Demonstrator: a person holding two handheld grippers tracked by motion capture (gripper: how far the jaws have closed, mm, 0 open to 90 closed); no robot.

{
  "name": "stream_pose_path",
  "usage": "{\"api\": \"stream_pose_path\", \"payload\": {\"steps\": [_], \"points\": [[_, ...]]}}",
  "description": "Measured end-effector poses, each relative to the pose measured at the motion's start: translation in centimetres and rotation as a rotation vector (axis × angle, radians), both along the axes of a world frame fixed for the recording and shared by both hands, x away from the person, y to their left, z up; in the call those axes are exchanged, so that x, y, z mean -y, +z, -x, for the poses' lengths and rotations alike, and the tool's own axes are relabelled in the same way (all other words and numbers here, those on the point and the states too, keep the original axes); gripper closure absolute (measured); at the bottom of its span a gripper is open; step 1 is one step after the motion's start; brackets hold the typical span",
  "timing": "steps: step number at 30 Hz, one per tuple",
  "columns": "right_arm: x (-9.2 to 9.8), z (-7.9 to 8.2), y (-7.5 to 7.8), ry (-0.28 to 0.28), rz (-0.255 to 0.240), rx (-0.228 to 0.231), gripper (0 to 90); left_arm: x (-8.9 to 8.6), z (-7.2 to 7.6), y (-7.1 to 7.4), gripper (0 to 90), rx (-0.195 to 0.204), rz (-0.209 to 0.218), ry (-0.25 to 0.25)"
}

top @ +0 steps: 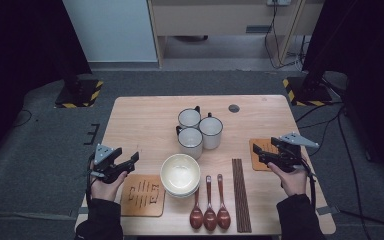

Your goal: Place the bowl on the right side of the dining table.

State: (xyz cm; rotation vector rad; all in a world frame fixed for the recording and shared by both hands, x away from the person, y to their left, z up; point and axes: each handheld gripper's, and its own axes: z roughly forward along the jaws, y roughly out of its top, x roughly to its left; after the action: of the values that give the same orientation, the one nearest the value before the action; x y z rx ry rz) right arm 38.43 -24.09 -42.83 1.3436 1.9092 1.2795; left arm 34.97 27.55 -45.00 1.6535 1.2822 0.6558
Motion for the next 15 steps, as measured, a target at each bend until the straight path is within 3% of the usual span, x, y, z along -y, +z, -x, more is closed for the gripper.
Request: {"api": "stream_pose_path", "payload": {"steps": [7, 15], "points": [[-1.2, 0.1, 0.4, 0.027, 0.004, 0.008, 23.8, 0.7, 0.3, 0.6, 29.7, 0.021, 0.003, -0.026], [-2.8, 0.2, 1.1, 0.067, -0.007, 0.016, 24.5, 1.7, 0.8, 1.5, 31.6, 0.039, 0.042, -0.059]]}}
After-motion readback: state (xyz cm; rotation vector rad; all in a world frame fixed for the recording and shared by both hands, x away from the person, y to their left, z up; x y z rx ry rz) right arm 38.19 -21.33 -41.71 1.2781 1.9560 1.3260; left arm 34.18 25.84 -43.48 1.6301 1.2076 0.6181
